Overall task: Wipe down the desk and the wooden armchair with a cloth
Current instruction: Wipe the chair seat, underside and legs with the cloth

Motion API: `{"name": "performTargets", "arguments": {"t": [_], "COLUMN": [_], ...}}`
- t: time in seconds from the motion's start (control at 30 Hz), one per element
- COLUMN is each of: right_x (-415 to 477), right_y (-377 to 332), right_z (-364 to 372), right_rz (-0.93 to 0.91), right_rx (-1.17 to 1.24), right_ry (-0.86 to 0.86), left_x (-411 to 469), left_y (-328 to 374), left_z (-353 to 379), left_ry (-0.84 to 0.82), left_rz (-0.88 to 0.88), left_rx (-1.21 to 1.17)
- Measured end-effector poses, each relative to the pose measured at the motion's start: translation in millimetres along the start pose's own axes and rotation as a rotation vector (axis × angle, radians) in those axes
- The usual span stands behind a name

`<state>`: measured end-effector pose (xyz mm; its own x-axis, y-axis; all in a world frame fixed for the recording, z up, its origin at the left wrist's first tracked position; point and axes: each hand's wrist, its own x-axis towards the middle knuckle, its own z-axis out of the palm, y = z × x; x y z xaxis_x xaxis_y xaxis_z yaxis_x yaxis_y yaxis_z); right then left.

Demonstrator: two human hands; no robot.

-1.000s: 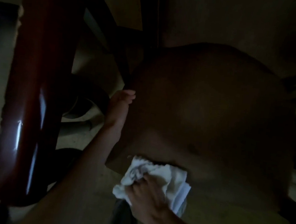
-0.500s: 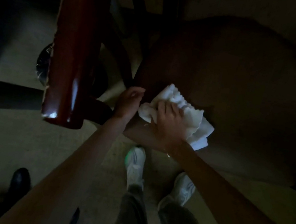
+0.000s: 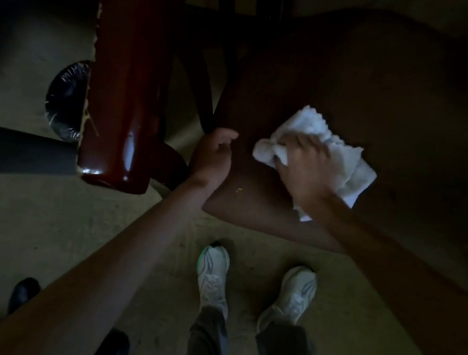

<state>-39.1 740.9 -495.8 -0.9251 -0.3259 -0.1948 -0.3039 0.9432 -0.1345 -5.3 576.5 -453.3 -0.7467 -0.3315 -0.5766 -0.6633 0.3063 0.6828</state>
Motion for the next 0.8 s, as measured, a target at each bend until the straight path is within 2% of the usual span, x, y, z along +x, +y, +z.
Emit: {"name": "performTargets", "arguments": {"t": [0.07, 0.17, 0.23, 0.33, 0.37, 0.4, 0.47, 0.5, 0.57, 0.63, 0.73, 0.8], "right_x": [-16, -63, -71, -57, -46, -27, 9, 17, 6, -41, -103, -101], "right_y": [-21, -57, -56, -35, -27, -18, 0, 4, -11, -47, -83, -79], "right_z": [6, 17, 17, 4, 0, -4, -16, -19, -12, 1, 17, 20], "right_rz": [0.034, -0.041, -0.166, -0.392, -0.377, -0.279, 0.018, 0.103, 0.122, 0.039, -0.189, -0.278], "right_rx": [0.024, 0.13, 0.152, -0.003, -0.046, -0.036, 0.007, 0.012, 0.049, 0.146, 0.203, 0.172], "right_ry": [0.023, -0.031, -0.035, -0.135, -0.163, -0.149, -0.057, -0.014, -0.023, -0.121, -0.226, -0.199], "left_x": [-1, -6, -7, -11, -13, -14, -15, -15, -15, -14, -14, -13], "left_y": [9, 16, 17, 20, 21, 22, 24, 25, 29, 31, 30, 27], "left_z": [-3, -8, -8, -4, -3, -3, -6, -8, -11, -13, -15, -13], "left_ry": [0.018, 0.045, 0.063, 0.109, 0.121, 0.123, 0.097, 0.081, 0.065, 0.081, 0.092, 0.079], "left_rz": [-0.035, -0.011, -0.018, -0.061, -0.072, -0.078, -0.072, -0.06, -0.027, -0.01, 0.007, -0.002], "left_rx": [-0.102, -0.165, -0.193, -0.23, -0.255, -0.284, -0.313, -0.317, -0.347, -0.391, -0.405, -0.383]}}
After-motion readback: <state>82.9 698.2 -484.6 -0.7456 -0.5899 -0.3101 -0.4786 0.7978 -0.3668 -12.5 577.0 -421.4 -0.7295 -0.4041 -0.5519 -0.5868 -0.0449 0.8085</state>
